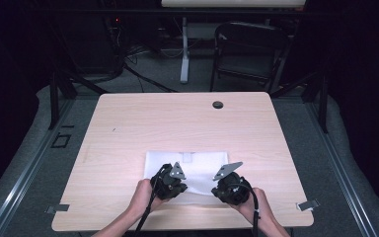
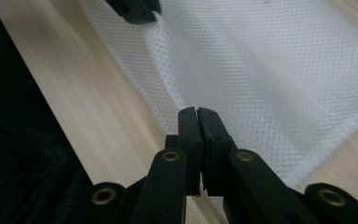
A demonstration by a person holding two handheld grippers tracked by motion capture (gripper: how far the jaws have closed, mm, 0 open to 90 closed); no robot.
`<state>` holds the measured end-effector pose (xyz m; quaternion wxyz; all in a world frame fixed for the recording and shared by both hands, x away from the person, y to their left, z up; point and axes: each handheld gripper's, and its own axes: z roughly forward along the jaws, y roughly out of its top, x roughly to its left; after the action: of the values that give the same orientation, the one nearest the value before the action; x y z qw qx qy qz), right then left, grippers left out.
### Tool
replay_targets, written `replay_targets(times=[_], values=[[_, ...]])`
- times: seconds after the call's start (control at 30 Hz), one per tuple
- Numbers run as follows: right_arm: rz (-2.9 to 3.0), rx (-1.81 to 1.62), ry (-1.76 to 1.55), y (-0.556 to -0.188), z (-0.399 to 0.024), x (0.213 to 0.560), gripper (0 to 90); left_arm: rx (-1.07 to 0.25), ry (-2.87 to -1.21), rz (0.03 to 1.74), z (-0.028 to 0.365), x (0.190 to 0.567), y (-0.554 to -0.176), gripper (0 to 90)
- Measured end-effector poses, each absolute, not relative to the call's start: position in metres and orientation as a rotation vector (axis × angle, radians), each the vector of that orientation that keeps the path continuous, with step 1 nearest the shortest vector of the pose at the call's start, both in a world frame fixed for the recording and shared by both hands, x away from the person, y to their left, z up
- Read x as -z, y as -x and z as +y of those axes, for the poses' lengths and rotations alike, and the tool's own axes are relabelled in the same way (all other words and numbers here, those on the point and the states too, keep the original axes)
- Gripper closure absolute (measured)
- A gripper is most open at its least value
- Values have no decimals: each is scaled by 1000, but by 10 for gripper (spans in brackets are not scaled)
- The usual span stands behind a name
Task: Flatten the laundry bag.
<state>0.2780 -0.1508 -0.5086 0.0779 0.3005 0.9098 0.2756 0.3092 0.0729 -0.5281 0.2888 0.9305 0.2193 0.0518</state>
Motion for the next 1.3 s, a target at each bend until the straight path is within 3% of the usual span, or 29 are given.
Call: replay_targets(times=[0.37, 1.3], values=[[2774, -745, -770, -276, -122, 533, 900, -130, -2430, 629, 78, 524, -312, 880], [2809, -656, -810, -287, -121, 557, 900, -130, -2396, 651, 78, 521, -308, 882]])
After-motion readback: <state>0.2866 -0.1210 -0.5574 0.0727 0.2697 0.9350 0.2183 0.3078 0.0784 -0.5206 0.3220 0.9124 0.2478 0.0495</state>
